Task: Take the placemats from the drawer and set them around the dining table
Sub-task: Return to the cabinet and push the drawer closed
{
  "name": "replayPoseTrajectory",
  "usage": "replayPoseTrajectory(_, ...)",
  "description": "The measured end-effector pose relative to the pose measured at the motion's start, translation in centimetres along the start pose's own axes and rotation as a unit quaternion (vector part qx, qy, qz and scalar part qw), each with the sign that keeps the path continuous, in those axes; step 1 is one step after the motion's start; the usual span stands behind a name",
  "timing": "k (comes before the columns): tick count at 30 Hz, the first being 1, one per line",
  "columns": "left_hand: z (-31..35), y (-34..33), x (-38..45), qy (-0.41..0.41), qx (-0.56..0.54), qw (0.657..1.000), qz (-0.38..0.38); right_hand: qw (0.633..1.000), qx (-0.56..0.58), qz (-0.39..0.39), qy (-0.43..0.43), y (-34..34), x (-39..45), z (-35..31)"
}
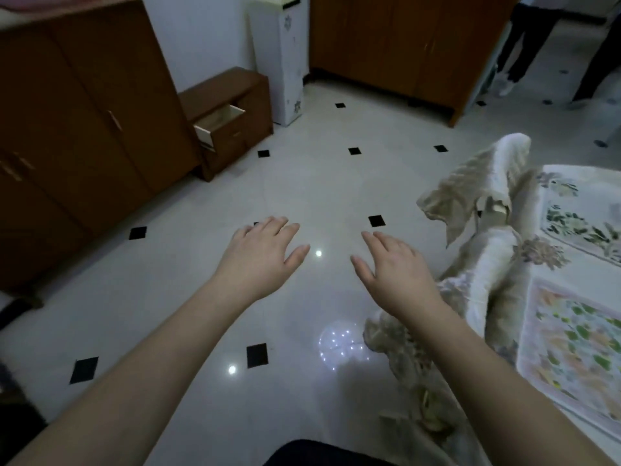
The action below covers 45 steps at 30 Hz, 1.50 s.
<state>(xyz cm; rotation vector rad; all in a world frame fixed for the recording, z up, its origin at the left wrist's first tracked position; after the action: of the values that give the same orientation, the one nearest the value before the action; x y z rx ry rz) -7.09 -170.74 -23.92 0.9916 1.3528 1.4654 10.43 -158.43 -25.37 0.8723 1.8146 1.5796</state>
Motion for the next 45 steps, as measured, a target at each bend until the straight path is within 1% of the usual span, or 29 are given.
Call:
replayPoseTrajectory(6, -6.9, 1.3, 2.0, 0.062, 0.007, 0.998, 0.000, 0.998, 0.001, 0.000, 0.066, -0.4, 6.5, -6.7)
replayPoseTrajectory(9, -9.5, 1.5, 3.4, 0.084, 0.033, 0.996, 0.005, 0.995, 0.022, 0.040, 0.084, -0.7, 9.7, -8.8)
replayPoseTrajectory(11, -11.2, 1.6, 4.8, 0.088, 0.077, 0.993, 0.009, 0.994, 0.013, 0.058, 0.093, -0.9, 11.8, -9.7)
replayPoseTrajectory(13, -13.0, 1.7, 6.8, 0.098, 0.092, 0.991, 0.013, 0.993, -0.007, 0.067, 0.094, -0.9, 14.4, -10.3)
replayPoseTrajectory(15, -14.5, 1.6, 9.1, 0.111, 0.089, 0.990, 0.007, 0.993, -0.013, 0.067, 0.099, -1.2, 17.4, -10.8)
replayPoseTrajectory(19, -16.9, 1.7, 14.0, 0.125, 0.070, 0.990, -0.004, 0.993, -0.009, 0.037, 0.113, -1.5, 23.2, -11.6)
replayPoseTrajectory(22, -18.8, 1.9, 17.2, 0.140, 0.055, 0.989, -0.012, 0.989, 0.003, 0.050, 0.138, -1.2, 27.0, -12.1)
replayPoseTrajectory(26, -22.2, 3.3, 20.5, 0.160, 0.017, 0.987, 0.015, 0.987, 0.012, 0.049, 0.152, -1.5, 32.8, -13.7)
replayPoseTrajectory(28, -24.5, 4.2, 21.8, 0.178, 0.014, 0.983, 0.034, 0.987, 0.015, 0.043, 0.155, -1.8, 35.1, -15.1)
replayPoseTrajectory(30, -26.8, 4.5, 23.4, 0.189, 0.013, 0.981, 0.035, 0.984, 0.014, 0.048, 0.169, -2.0, 37.5, -16.6)
replayPoseTrajectory(33, -29.9, 4.6, 25.8, 0.194, 0.012, 0.981, 0.020, 0.983, 0.008, 0.055, 0.177, -2.2, 41.6, -19.2)
replayPoseTrajectory(37, -35.2, 4.9, 29.4, 0.192, 0.028, 0.980, 0.042, 0.982, -0.004, 0.059, 0.180, -3.0, 47.6, -23.8)
replayPoseTrajectory(39, -38.3, 4.7, 31.2, 0.189, 0.033, 0.981, 0.040, 0.980, -0.015, 0.064, 0.189, -3.4, 50.2, -26.2)
replayPoseTrajectory(45, -45.5, 6.0, 36.7, 0.158, 0.015, 0.986, 0.045, 0.980, -0.013, 0.061, 0.187, -3.4, 56.9, -31.1)
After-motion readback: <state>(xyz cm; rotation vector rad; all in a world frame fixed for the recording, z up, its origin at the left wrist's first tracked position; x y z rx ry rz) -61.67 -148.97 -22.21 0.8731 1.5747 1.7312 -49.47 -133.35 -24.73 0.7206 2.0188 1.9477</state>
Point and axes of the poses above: each hand's wrist, its own x-axis towards the middle knuckle, its own y-axis out of the back of the hand, z = x × y, the point moved 3 cm from there along x, towards the middle knuckle, and after that the axes turned 8 degrees about -y, right-handed, at the moved point
